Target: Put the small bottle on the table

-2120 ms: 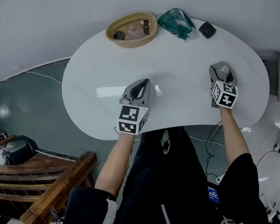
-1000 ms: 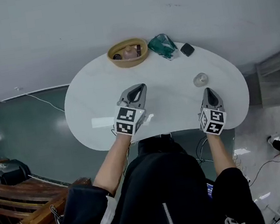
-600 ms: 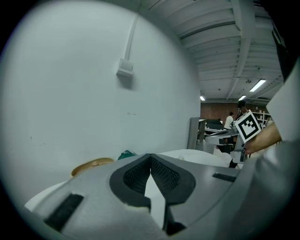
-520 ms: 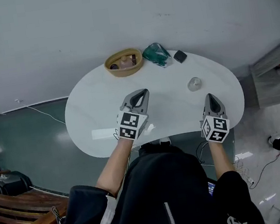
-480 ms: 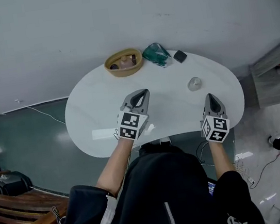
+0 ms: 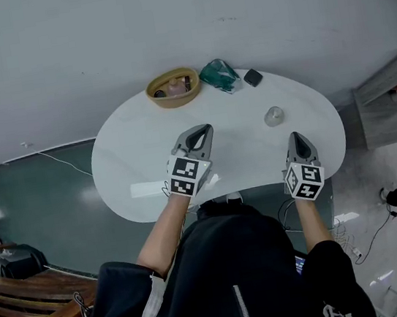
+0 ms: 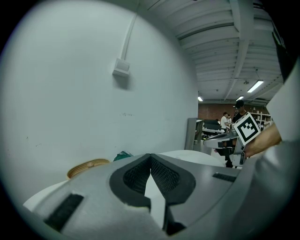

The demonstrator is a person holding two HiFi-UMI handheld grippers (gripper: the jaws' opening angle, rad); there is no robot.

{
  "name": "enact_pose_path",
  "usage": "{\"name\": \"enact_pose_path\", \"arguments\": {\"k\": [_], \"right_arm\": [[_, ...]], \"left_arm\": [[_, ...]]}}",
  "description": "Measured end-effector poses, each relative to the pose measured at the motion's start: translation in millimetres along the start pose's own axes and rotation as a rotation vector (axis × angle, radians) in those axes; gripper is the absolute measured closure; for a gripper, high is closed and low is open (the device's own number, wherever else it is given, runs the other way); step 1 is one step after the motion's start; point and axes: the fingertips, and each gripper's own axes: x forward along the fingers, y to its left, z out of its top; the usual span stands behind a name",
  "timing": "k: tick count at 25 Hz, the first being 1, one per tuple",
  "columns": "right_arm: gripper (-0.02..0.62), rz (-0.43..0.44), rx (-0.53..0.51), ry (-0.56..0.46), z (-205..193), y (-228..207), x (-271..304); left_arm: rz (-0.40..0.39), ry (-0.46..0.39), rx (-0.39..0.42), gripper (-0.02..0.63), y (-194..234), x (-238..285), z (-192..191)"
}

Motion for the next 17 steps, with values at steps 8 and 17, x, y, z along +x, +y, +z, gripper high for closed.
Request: {"name": "enact_pose_path", "arguments": {"k": [8, 17], "right_arm": [[0.594, 0.017, -0.003, -0.001, 2, 5, 2], [0.594, 0.018, -0.006, 0.003, 3, 4, 9]], "left_arm": [[-0.012, 0.006, 0.001, 0.606, -3, 4, -2], [-0.018, 0.008, -0.001, 0.606, 1, 9, -2]]}}
